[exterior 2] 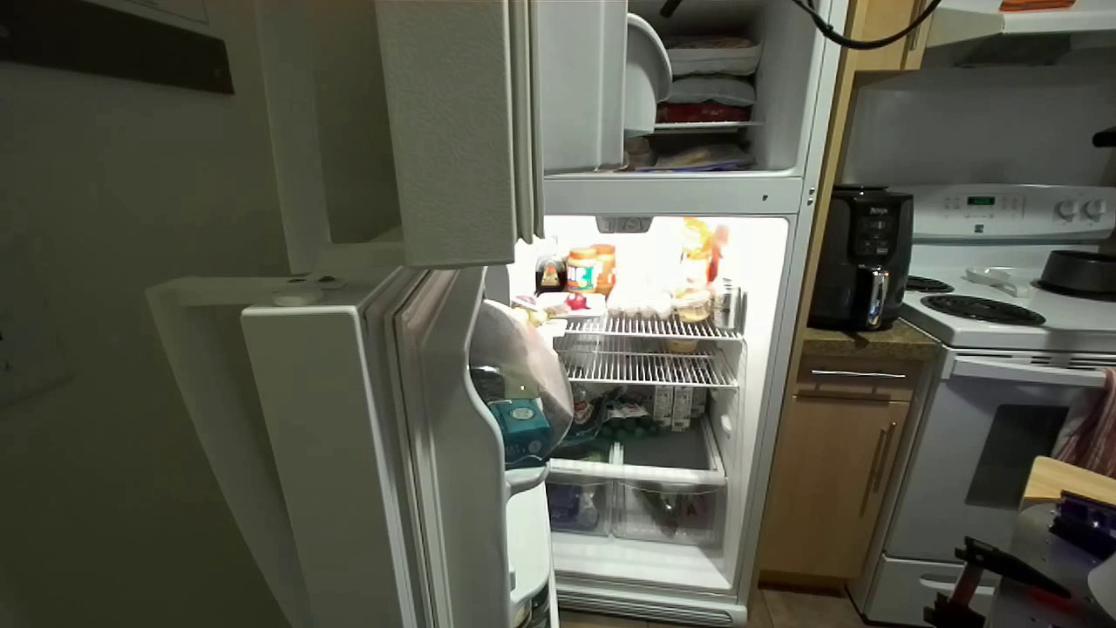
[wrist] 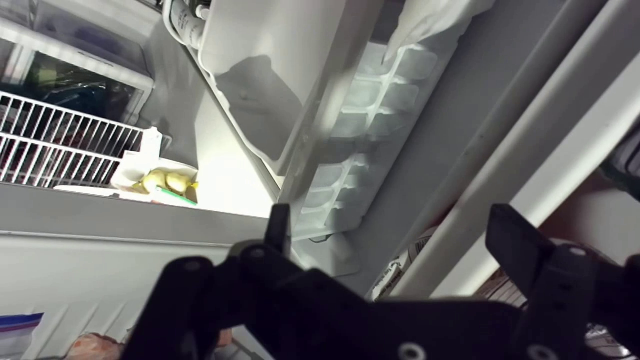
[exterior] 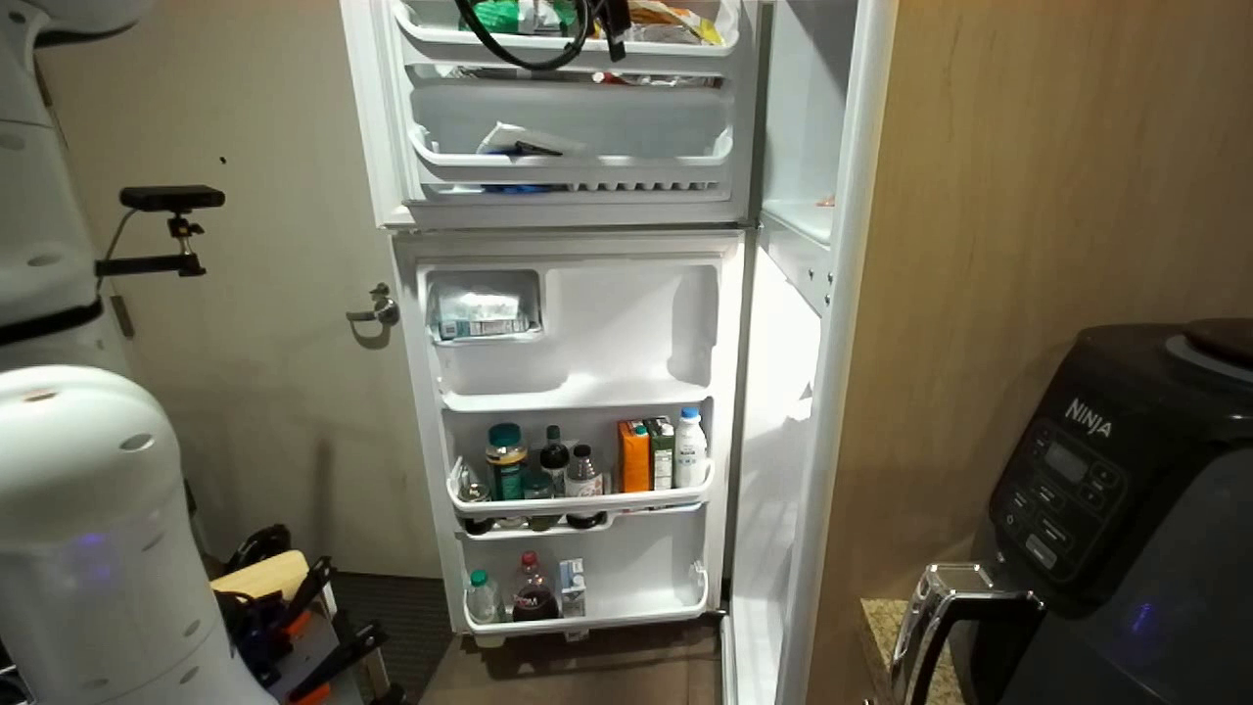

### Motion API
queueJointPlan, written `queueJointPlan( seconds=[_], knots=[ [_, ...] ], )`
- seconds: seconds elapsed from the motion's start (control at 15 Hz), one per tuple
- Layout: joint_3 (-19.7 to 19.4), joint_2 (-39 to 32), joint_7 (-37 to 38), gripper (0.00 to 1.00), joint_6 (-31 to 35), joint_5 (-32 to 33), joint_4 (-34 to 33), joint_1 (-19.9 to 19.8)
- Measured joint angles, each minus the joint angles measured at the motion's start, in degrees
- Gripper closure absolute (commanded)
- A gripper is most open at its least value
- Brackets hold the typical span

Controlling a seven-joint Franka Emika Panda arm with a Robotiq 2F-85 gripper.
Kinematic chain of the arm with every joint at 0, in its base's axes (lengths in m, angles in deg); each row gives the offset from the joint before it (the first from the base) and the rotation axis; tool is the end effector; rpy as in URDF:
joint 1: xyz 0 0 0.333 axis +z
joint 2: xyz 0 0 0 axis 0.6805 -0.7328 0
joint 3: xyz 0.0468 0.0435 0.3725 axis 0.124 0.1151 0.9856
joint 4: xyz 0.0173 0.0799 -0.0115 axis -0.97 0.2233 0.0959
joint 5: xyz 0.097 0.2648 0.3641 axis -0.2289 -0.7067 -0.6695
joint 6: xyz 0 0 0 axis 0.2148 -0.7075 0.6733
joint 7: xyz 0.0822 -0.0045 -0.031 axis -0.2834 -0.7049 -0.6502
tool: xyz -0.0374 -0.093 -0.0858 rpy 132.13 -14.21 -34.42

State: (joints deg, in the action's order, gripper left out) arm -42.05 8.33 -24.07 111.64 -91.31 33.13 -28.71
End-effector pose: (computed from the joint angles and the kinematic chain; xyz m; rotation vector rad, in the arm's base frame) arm 0.6424 0.1085 0.8565 -2.5701 0.3634 -0.6586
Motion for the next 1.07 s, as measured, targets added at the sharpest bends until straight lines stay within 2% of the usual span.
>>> queueJointPlan(
  seconds=[0.4, 1.07],
  knots=[
    [0.04, 0.15, -1.27, 0.0, 0.62, 0.44, 0.09, 0.52],
    [2.7, -0.2, -1.27, 0.0, 9.42, 4.39, 0.09, 4.26]
  ],
)
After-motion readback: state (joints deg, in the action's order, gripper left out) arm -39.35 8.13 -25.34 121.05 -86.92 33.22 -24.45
